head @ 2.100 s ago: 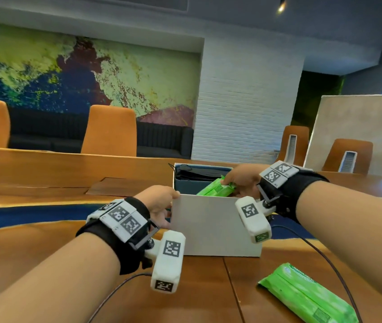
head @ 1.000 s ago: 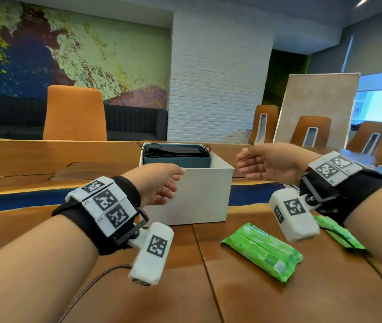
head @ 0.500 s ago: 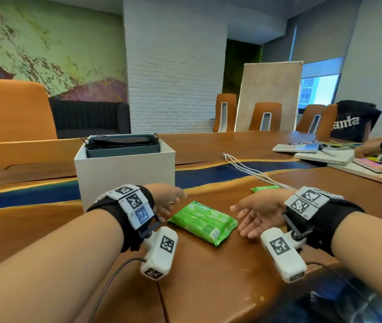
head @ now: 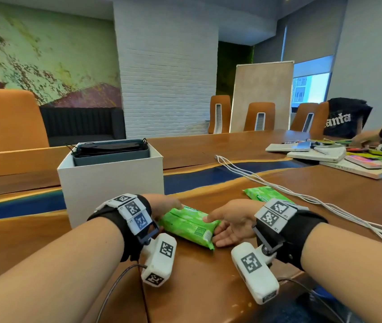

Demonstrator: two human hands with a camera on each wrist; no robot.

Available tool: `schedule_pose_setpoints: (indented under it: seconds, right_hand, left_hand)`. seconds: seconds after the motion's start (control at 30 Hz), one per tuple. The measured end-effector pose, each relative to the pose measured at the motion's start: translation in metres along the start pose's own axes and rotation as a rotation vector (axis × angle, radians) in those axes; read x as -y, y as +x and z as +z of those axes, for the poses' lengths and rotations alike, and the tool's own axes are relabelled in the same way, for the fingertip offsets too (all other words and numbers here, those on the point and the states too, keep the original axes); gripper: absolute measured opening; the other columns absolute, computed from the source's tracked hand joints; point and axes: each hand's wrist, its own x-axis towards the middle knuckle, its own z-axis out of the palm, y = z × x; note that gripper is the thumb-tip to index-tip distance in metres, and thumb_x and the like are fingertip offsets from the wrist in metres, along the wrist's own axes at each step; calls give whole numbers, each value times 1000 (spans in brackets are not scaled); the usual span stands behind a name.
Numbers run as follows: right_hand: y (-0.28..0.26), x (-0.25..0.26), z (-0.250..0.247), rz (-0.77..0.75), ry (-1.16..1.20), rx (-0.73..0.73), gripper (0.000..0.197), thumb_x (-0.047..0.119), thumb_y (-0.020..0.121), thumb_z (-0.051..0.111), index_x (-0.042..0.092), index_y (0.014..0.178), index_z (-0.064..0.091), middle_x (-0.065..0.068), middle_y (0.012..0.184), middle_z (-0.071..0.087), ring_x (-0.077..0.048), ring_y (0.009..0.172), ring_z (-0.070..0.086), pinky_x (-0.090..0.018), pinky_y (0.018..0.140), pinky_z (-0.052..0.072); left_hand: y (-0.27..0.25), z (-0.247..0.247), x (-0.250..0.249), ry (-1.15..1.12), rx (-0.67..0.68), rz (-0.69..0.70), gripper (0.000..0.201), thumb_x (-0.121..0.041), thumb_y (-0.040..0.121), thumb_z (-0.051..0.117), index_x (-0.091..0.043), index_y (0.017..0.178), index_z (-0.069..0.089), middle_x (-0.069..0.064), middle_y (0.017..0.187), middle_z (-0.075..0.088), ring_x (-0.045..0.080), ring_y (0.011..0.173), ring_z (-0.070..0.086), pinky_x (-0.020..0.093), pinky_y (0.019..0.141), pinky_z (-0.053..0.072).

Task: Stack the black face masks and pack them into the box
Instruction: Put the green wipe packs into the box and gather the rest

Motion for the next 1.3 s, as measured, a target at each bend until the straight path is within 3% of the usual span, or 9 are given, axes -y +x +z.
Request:
schedule_pose_setpoints:
  seconds: [0.2,0.53,0.63,0.73,0.8,0.93,1.0,1.13,1.3]
  right_hand:
    - [-11,21,0,-107,83,95,18,17,92,61,1,99,57,-11,79,67,-20,65,69,-31,60,59]
    - [-33,105,34,-513,238,323,25,21,98,47,12,118,57,-8,96,70,-17,74,70,-27,62,58]
    - [-39,140,57,-612,238,268,16,20,99,48,12,105,61,-4,83,70,-15,73,65,-23,61,56]
    - [-34,168,74,-610,265,160,14,16,98,50,10,87,57,-8,79,62,-18,70,59,-20,51,53]
    - [-23,181,85,-590,263,144,12,15,98,51,7,90,56,-10,85,61,-21,71,60,-23,51,55]
    - [6,197,105,-575,193,66,9,11,98,50,7,91,52,-9,83,60,-19,68,61,-26,52,54]
    - [18,202,116,-571,159,57,7,10,99,49,7,93,51,-8,82,60,-18,67,59,-28,50,54]
    - [41,208,130,-492,44,75,6,11,99,49,7,100,53,-12,93,64,-23,78,62,-36,70,55]
    - [61,212,133,-392,-442,-6,36,27,87,67,-1,109,61,-18,108,68,-34,101,66,-49,96,49]
  left_hand:
    - [-16,-17,-15,-156,-26,69,32,-41,97,46,-12,81,46,2,61,48,10,35,41,8,31,25]
    - [-64,-103,-20,-481,-206,343,29,-45,93,52,-19,83,49,-1,62,45,9,45,38,10,33,29]
    - [-75,-135,-16,-526,-350,387,32,-48,95,48,-19,83,51,0,63,48,10,45,42,14,38,35]
    - [-72,-169,-1,-510,-466,382,35,-45,99,38,-17,106,58,7,106,63,24,89,61,34,75,49]
    - [-66,-184,16,-488,-540,295,43,-36,100,41,-9,132,49,14,140,48,35,120,48,43,92,42]
    - [-48,-192,46,-515,-425,144,43,-27,100,42,-11,140,38,15,144,40,30,133,35,47,99,34]
    - [-35,-194,54,-570,-357,129,35,-25,100,41,-10,132,44,16,127,52,31,119,47,49,96,37]
    - [-23,-184,57,-689,-299,131,14,-22,100,42,-9,100,47,13,88,48,25,72,48,41,72,45]
    - [-17,-184,61,-680,-328,158,11,-22,101,40,-13,98,46,14,102,50,28,98,51,48,94,44]
